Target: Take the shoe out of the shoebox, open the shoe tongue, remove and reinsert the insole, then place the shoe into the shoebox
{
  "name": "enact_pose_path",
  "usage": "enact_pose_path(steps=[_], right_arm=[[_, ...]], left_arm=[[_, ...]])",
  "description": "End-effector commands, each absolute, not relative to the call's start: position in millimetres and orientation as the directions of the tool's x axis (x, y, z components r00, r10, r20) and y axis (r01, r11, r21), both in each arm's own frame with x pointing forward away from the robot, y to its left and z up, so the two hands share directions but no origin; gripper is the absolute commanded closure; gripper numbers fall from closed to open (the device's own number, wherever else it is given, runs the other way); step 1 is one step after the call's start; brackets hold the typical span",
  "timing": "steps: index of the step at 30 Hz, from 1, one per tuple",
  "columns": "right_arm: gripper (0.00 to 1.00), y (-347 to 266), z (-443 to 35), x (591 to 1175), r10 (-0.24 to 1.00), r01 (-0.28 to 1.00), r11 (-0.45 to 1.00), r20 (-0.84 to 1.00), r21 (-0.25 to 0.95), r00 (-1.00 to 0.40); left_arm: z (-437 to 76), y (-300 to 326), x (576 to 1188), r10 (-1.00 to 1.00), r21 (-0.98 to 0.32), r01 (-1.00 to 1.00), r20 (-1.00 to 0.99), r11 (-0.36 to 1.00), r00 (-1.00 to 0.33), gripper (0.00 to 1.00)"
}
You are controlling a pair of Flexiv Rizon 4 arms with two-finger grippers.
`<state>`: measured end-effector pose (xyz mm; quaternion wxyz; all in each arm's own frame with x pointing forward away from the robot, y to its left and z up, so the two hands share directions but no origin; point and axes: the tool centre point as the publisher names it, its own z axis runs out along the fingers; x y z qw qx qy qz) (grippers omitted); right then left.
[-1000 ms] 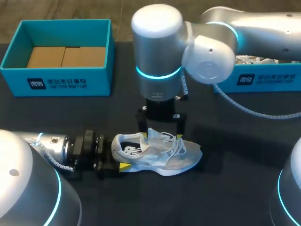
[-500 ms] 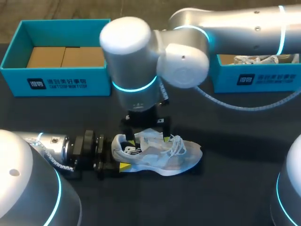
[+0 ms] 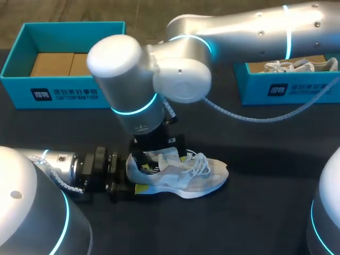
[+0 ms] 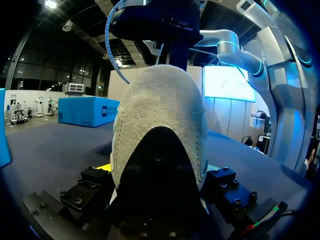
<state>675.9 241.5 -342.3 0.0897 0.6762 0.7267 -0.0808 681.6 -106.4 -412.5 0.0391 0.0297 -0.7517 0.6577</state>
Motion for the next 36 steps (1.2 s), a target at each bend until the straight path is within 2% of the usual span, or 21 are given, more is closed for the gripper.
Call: enact_pose_path(steps=[1,15,36], right_arm=[[0.00,243.6,-347.2,670.5,0.864,0.937,-0.324,-0.363,0.129,0.348],[0.00,219.8,-347.9,662.2,0.834,0.892,-0.418,-0.316,0.172,0.452],[0.00,199.6,-345.7,671.8,0.825,0.857,-0.478,-0.236,0.191,0.513]], left_arm=[[-412.4,-106.5,680.2,0.003,-0.987,-0.095,0.097,0.132,-0.995,1.00],[-412.4,-106.5,680.2,0.003,-0.987,-0.095,0.097,0.132,-0.995,1.00],[-412.4,-106.5,680.2,0.003,-0.987,-0.095,0.097,0.132,-0.995,1.00]])
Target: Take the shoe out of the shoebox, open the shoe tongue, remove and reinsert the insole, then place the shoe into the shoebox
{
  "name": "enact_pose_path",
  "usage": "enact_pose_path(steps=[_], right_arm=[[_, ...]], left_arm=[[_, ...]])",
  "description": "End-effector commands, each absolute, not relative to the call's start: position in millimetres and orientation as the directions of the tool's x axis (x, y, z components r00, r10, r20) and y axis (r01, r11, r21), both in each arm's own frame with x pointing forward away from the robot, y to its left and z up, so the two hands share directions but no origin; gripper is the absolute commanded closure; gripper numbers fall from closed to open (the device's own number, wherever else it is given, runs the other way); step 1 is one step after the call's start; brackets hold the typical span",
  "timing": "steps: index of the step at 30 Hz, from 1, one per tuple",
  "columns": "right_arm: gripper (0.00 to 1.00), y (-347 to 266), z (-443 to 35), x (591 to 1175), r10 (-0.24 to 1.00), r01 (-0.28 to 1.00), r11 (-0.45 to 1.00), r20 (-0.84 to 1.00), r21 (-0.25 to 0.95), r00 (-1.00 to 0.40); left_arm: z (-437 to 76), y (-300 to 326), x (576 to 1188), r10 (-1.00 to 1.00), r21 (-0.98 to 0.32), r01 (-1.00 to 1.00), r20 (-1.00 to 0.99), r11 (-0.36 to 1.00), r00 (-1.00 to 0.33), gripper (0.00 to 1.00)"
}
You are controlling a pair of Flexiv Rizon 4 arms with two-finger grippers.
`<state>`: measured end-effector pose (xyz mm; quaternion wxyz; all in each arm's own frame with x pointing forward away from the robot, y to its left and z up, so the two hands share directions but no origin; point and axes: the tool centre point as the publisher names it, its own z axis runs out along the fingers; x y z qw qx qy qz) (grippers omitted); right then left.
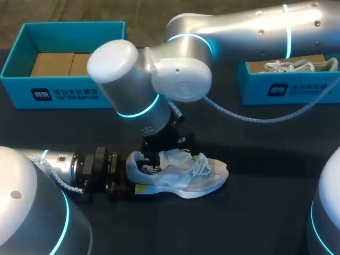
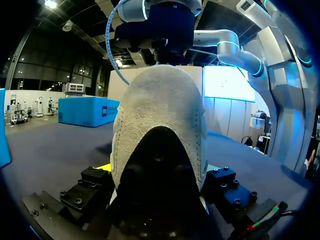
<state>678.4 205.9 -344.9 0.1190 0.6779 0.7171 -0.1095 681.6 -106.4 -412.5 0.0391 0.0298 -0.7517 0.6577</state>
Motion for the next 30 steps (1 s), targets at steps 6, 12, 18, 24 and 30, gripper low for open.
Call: enact_pose_path(steps=[6,12,18,24,30], right_arm=[[0.00,195.4,-338.0,669.2,0.816,0.836,-0.505,-0.198,0.215,0.544],[0.00,188.9,-332.8,667.0,0.800,0.816,-0.531,-0.181,0.229,0.571],[0.10,186.3,-336.9,673.1,0.789,0.802,-0.556,-0.165,0.220,0.592],[0.49,188.3,-333.0,677.9,0.795,0.805,-0.552,-0.152,0.218,0.587],[0.52,191.0,-332.8,680.1,0.793,0.803,-0.557,-0.151,0.215,0.590]], left_arm=[[-412.4,-106.5,680.2,0.003,-0.987,-0.095,0.097,0.132,-0.995,1.00],[-412.4,-106.5,680.2,0.003,-0.987,-0.095,0.097,0.132,-0.995,1.00],[-412.4,-106.5,680.2,0.003,-0.987,-0.095,0.097,0.132,-0.995,1.00],[-412.4,-106.5,680.2,0.003,-0.987,-0.095,0.097,0.132,-0.995,1.00],[-412.4,-106.5,680.2,0.003,-0.987,-0.095,0.097,0.132,-0.995,1.00]])
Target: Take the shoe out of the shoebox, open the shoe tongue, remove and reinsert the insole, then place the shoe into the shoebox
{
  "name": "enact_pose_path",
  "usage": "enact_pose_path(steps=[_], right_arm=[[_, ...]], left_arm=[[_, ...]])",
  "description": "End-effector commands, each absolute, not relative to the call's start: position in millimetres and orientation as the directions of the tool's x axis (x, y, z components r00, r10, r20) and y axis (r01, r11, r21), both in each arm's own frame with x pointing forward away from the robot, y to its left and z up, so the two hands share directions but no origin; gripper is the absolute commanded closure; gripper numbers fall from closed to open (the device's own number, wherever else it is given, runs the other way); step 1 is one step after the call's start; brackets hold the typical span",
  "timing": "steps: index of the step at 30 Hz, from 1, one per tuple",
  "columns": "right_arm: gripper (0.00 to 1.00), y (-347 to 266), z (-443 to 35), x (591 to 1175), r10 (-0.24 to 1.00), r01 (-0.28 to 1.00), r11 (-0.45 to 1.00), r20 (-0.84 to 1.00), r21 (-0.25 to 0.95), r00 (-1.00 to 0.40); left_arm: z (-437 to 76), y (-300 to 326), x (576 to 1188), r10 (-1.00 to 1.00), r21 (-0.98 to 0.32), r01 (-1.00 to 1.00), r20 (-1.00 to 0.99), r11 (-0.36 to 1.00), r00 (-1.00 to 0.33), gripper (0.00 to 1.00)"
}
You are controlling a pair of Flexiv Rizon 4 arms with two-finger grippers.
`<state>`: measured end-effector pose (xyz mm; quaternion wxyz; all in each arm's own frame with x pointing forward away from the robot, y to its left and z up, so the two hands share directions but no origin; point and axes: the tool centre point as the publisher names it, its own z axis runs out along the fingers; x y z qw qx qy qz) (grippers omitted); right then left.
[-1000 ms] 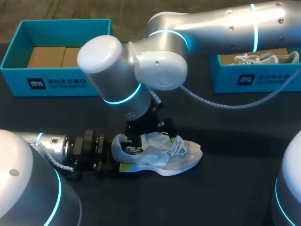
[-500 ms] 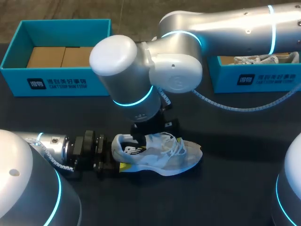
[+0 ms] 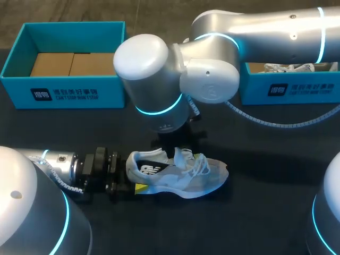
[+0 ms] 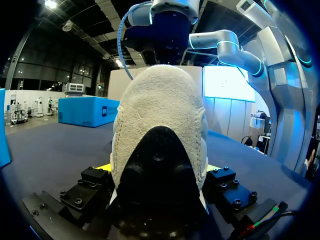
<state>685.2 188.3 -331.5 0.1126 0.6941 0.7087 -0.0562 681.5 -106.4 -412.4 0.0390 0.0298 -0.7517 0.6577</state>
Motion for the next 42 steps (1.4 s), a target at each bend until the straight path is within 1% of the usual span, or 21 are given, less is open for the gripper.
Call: enact_pose_path(steps=[1,8,9,10,11,18,23,29,31,42], right_arm=[[0.53,191.2,-333.0,680.0,0.793,0.802,-0.558,-0.147,0.213,0.591],[0.59,195.5,-325.7,675.1,0.804,0.813,-0.547,-0.149,0.197,0.576],[0.67,196.3,-325.5,675.2,0.804,0.815,-0.547,-0.151,0.193,0.575],[0.85,196.6,-325.6,675.2,0.808,0.818,-0.544,-0.145,0.187,0.571],[1.00,197.2,-325.6,675.2,0.808,0.817,-0.546,-0.143,0.185,0.572],[1.00,191.9,-320.8,675.8,0.827,0.827,-0.542,-0.080,0.149,0.556],[1.00,169.2,-317.4,674.9,0.826,0.822,-0.558,-0.028,0.114,0.564],[1.00,135.9,-308.7,676.9,0.835,0.834,-0.550,0.071,0.044,0.546],[1.00,124.1,-306.1,679.4,0.858,0.868,-0.497,0.142,-0.012,0.494],[1.00,124.1,-306.1,679.4,0.858,0.868,-0.497,0.142,-0.012,0.494]], left_arm=[[-412.4,-106.5,680.2,0.003,-0.987,-0.095,0.097,0.132,-0.995,1.00],[-412.4,-106.5,680.2,0.003,-0.987,-0.095,0.097,0.132,-0.995,1.00],[-412.4,-106.5,680.2,0.003,-0.987,-0.095,0.097,0.132,-0.995,1.00],[-412.4,-106.5,680.2,0.003,-0.987,-0.095,0.097,0.132,-0.995,1.00],[-412.4,-106.5,680.2,0.003,-0.987,-0.095,0.097,0.132,-0.995,1.00],[-412.4,-106.5,680.2,0.003,-0.987,-0.095,0.097,0.132,-0.995,1.00],[-412.4,-106.5,680.2,0.003,-0.987,-0.095,0.097,0.132,-0.995,1.00],[-412.4,-106.5,680.2,0.003,-0.987,-0.095,0.097,0.132,-0.995,1.00],[-412.4,-106.5,680.2,0.003,-0.987,-0.095,0.097,0.132,-0.995,1.00],[-412.4,-106.5,680.2,0.003,-0.987,-0.095,0.097,0.132,-0.995,1.00]])
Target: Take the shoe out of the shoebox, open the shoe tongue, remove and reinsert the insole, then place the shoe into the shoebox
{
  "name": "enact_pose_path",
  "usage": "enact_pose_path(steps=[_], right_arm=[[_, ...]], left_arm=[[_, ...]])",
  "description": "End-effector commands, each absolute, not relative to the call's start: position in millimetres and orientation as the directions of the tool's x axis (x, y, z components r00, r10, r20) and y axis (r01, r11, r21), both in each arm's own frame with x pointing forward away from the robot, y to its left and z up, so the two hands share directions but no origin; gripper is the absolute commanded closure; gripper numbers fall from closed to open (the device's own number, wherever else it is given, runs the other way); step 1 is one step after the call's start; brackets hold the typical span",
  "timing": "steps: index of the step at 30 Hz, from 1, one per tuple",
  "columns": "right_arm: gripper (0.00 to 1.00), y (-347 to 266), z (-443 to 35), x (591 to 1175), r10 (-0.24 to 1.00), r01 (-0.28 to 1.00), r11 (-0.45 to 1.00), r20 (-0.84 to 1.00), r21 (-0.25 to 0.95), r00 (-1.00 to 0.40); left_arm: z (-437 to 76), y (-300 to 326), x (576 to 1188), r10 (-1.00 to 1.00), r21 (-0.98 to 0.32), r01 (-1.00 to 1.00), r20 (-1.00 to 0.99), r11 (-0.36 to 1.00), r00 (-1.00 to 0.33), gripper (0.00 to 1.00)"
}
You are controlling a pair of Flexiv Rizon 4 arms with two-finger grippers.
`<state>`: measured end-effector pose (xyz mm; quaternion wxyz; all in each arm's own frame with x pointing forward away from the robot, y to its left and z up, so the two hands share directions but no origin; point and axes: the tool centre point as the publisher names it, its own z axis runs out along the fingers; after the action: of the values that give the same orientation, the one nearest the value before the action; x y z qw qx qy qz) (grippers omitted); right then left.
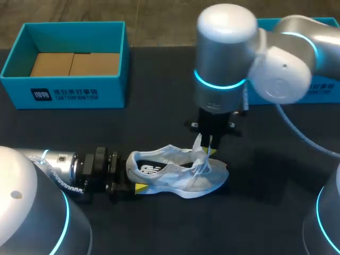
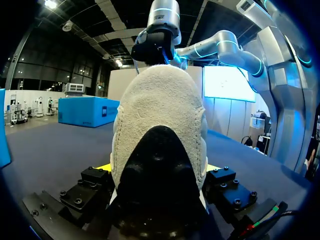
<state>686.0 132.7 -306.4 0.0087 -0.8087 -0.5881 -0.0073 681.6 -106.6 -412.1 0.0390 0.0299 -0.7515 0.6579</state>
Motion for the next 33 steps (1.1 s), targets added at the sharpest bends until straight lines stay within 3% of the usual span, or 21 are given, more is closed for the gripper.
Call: enact_pose_path(steps=[1,15,33], right_arm=[[1.00,124.1,-306.1,679.4,0.858,0.868,-0.497,0.142,-0.012,0.494],[1.00,93.8,-316.1,682.7,0.816,0.876,-0.458,0.320,-0.149,0.481],[1.00,72.3,-342.6,680.1,0.670,0.918,-0.354,0.637,-0.178,0.381]], left_arm=[[-412.4,-106.5,680.2,0.003,-0.987,-0.095,0.097,0.132,-0.995,1.00],[-412.4,-106.5,680.2,0.003,-0.987,-0.095,0.097,0.132,-0.995,1.00],[-412.4,-106.5,680.2,0.003,-0.987,-0.095,0.097,0.132,-0.995,1.00]])
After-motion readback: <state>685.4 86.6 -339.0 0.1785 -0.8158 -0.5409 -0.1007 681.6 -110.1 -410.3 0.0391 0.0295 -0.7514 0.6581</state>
